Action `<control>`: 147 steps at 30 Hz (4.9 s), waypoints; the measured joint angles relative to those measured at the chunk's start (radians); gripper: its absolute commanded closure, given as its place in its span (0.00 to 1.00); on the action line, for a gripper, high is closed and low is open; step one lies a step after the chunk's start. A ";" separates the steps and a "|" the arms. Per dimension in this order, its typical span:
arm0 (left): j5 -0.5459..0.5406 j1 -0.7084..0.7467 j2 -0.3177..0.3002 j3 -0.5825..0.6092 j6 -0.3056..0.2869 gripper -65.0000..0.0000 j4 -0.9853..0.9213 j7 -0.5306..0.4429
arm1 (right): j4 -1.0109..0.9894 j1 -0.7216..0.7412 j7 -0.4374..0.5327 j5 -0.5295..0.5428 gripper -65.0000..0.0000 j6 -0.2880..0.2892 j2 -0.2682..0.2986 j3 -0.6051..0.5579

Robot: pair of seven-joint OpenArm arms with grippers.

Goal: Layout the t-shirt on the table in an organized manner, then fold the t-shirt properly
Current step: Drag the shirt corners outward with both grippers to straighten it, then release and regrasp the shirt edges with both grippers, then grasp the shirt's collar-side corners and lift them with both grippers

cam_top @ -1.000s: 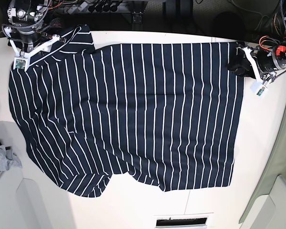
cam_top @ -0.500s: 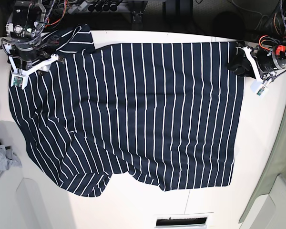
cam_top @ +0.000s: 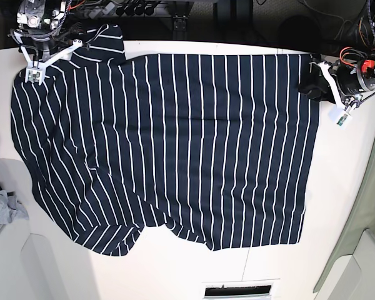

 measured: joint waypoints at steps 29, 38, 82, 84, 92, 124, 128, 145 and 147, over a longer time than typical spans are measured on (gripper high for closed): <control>0.068 -0.130 0.050 0.000 0.034 1.00 -0.003 -0.003 | -0.161 0.277 0.069 0.038 1.00 0.111 0.136 0.060; 0.142 -0.243 0.103 0.116 0.009 1.00 -0.291 -0.138 | -0.382 0.335 0.228 0.146 1.00 0.227 0.180 0.062; -0.190 -0.121 -0.105 0.033 0.003 0.62 -0.134 0.137 | -0.161 0.194 -0.012 0.535 0.57 0.496 0.180 0.425; -0.196 -0.087 -0.106 0.024 0.003 0.56 -0.085 0.132 | -0.169 0.164 0.006 0.544 0.57 0.499 0.182 0.425; -0.216 0.007 -0.066 0.026 0.003 0.51 0.061 0.141 | -0.302 0.140 0.013 0.600 0.57 0.533 0.221 0.420; -0.191 -0.017 0.049 -0.172 0.003 0.42 -0.211 0.087 | -0.421 0.141 -0.086 0.860 0.57 0.666 0.193 0.417; -0.191 -0.018 0.087 -0.173 -0.005 0.42 -0.210 0.080 | -0.418 0.141 -0.126 0.896 0.58 0.678 0.183 0.416; -0.200 -0.016 0.095 -0.164 0.000 1.00 -0.195 0.129 | -0.412 0.139 -0.161 0.937 1.00 0.682 0.153 0.409; -0.238 -0.006 0.080 -0.160 0.003 1.00 -0.173 0.137 | -0.402 0.138 -0.191 0.947 1.00 0.681 0.153 0.409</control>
